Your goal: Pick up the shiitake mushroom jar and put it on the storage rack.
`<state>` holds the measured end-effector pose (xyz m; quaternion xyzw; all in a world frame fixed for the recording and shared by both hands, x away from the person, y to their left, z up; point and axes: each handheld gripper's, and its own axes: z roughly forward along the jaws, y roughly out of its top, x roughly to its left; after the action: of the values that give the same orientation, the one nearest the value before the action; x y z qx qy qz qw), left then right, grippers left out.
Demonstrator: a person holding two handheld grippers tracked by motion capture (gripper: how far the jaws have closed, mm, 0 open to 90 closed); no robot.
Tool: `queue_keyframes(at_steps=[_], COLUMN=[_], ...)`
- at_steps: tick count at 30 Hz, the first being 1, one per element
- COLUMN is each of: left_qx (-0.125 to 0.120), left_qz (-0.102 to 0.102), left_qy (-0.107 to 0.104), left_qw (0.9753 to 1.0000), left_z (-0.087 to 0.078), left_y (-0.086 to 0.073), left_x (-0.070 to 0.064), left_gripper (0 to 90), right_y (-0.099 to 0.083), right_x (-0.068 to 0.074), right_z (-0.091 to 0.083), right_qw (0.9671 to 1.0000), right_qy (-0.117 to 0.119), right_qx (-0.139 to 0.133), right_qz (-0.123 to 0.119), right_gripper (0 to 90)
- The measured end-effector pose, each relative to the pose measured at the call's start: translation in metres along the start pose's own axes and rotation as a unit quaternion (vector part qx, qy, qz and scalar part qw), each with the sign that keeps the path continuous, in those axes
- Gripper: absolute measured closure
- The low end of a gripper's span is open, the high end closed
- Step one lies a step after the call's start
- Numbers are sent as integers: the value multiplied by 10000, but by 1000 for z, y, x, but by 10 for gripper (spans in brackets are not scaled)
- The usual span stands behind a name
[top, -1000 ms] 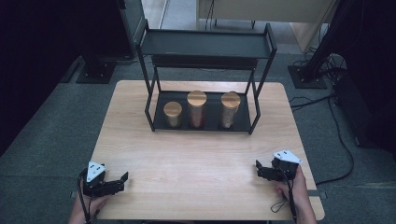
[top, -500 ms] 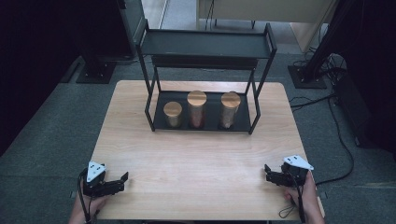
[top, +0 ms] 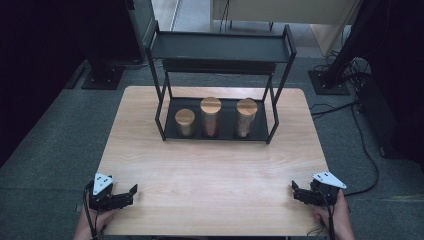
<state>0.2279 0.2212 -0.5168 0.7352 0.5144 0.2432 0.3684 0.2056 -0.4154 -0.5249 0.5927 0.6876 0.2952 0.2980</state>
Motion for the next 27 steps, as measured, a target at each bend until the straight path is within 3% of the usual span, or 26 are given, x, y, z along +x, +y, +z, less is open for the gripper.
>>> queue_keyframes(at_steps=[27], left_qx=[6], left_qz=[-21], left_qy=[2], left_qw=[10000], left_z=[0], left_y=[0], left_x=[0], left_gripper=[9], right_y=[-24], right_x=[-34], right_z=[-24], right_qw=[9996], right_qy=[-227], right_qx=[95], right_qz=[140], right_gripper=[0])
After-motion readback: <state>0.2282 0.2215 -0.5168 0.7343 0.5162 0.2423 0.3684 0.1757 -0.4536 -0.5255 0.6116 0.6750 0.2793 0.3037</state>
